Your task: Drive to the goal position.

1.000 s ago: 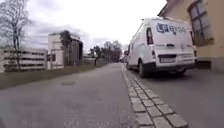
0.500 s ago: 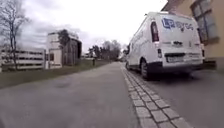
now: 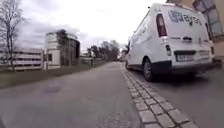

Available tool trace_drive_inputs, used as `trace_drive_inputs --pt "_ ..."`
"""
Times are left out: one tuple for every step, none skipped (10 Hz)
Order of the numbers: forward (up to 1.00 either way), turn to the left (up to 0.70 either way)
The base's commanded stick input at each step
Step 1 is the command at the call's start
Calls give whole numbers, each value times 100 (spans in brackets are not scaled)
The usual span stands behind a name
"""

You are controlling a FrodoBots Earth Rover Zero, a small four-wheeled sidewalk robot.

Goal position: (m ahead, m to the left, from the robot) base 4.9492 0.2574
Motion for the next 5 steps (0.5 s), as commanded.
trace_drive_inputs --pt "85 0" --pt "94 0" --pt "100 0" --pt "100 0" --pt "100 0"
